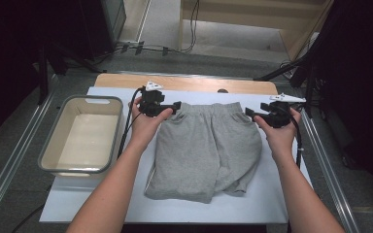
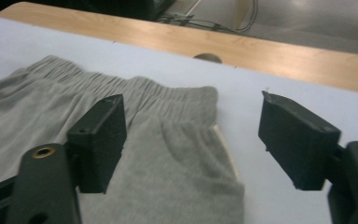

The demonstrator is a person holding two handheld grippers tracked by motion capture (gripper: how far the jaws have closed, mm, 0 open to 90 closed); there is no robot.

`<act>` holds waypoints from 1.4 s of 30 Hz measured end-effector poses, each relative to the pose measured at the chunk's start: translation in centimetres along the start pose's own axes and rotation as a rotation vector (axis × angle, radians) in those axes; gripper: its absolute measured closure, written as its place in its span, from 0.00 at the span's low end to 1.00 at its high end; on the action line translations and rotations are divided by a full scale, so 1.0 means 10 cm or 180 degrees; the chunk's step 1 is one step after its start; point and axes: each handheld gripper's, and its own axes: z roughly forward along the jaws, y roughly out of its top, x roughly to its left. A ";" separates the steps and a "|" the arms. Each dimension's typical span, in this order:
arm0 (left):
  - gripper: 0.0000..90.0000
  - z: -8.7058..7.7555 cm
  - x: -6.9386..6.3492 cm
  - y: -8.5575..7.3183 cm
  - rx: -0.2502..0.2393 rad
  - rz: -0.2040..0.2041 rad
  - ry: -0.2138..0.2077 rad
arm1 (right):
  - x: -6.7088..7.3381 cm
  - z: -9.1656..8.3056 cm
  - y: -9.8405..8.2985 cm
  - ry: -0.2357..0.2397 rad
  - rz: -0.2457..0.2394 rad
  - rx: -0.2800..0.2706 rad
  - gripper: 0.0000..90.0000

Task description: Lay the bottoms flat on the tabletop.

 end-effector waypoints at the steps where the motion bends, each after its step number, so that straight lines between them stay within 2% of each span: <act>1: 0.18 -0.01 -0.03 -0.04 0.0013 -0.0016 -0.0062 | 0.00 -0.02 -0.05 0.0044 0.0012 -0.0004 0.22; 2: 0.14 -0.03 -0.07 -0.07 0.0026 -0.0016 -0.0126 | 0.01 -0.05 -0.09 0.0086 0.0033 0.0006 0.20; 4: 0.14 -0.08 -0.14 -0.15 0.0006 0.0003 -0.0234 | 0.02 -0.13 -0.17 0.0129 0.0055 0.0006 0.19; 6: 0.11 -0.11 -0.20 -0.22 -0.0012 -0.0003 -0.0317 | 0.07 -0.20 -0.25 0.0143 0.0021 0.0018 0.18; 10: 0.00 -0.20 -0.35 -0.36 0.0005 0.0089 -0.0548 | 0.17 -0.37 -0.41 0.0192 -0.0042 -0.0016 0.16; 13: 0.00 -0.28 -0.45 -0.47 -0.0022 0.0170 -0.0704 | 0.24 -0.48 -0.55 0.0233 -0.0072 0.0002 0.14; 17: 0.00 -0.41 -0.56 -0.62 -0.0040 0.0195 -0.0837 | 0.31 -0.60 -0.76 0.0252 -0.0042 -0.0028 0.12; 19: 0.00 -0.48 -0.63 -0.71 -0.0030 0.0238 -0.0858 | 0.34 -0.66 -0.85 0.0314 -0.0001 -0.0039 0.10; 22: 0.00 -0.58 -0.71 -0.85 -0.0021 0.0300 -0.0911 | 0.40 -0.74 -0.98 0.0344 -0.0030 -0.0045 0.10; 25: 0.00 -0.66 -0.77 -1.00 -0.0017 0.0311 -0.0917 | 0.43 -0.81 -1.05 0.0384 -0.0022 -0.0002 0.03; 26: 0.00 -0.68 -0.79 -1.06 -0.0014 0.0309 -0.0919 | 0.45 -0.83 -1.06 0.0374 0.0000 0.0003 0.00; 29: 0.00 -0.75 -0.84 -1.21 0.0015 0.0336 -0.0951 | 0.50 -0.91 -1.12 0.0342 0.0013 -0.0003 0.00; 32: 0.00 -0.79 -0.86 -1.33 0.0072 0.0401 -0.0963 | 0.55 -0.95 -1.20 0.0417 0.0039 0.0044 0.00; 35: 0.00 -0.81 -0.83 -1.44 0.0116 0.0336 -0.0976 | 0.64 -1.00 -1.29 0.0443 0.0037 0.0167 0.00; 36: 0.00 -0.81 -0.82 -1.47 0.0126 0.0343 -0.0963 | 0.67 -1.02 -1.33 0.0443 0.0045 0.0184 0.01; 41: 0.00 -0.79 -0.80 -1.56 0.0182 0.0323 -0.0917 | 0.78 -1.14 -1.53 0.0457 0.0157 0.0230 0.25; 42: 0.00 -0.79 -0.80 -1.57 0.0190 0.0309 -0.0911 | 0.81 -1.15 -1.57 0.0441 0.0165 0.0251 0.27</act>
